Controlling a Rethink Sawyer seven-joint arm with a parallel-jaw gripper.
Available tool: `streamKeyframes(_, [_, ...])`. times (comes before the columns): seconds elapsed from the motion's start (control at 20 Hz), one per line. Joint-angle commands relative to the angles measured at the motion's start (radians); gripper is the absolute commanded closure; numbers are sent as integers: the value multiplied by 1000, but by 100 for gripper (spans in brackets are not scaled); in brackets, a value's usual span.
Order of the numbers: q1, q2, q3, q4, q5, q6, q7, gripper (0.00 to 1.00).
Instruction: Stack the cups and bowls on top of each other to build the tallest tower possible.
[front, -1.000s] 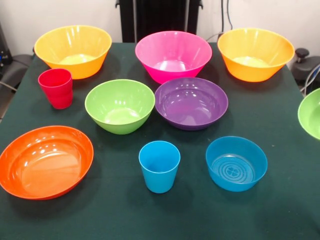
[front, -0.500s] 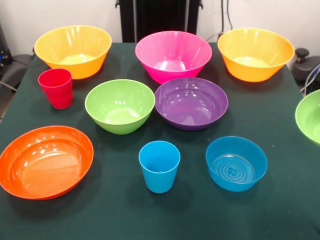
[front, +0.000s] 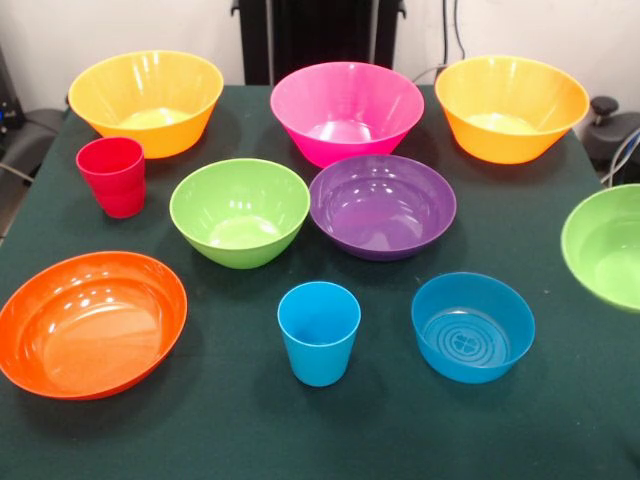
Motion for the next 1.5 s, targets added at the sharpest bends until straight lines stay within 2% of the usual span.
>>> streamKeyframes(0.05, [-31,14,168,-14,-193,-69,-361,100])
streamKeyframes(0.35, [-18,-3,343,28,-354,-95,-429,100])
streamKeyframes(0.8, [-7,-53,537,97,-548,-142,-548,100])
streamKeyframes(0.95, [4,-85,615,152,-620,-177,-597,100])
streamKeyframes(1.2, [19,-120,676,219,-687,-222,-635,100])
streamKeyframes(1.5, [46,-189,746,350,-764,-275,-668,100])
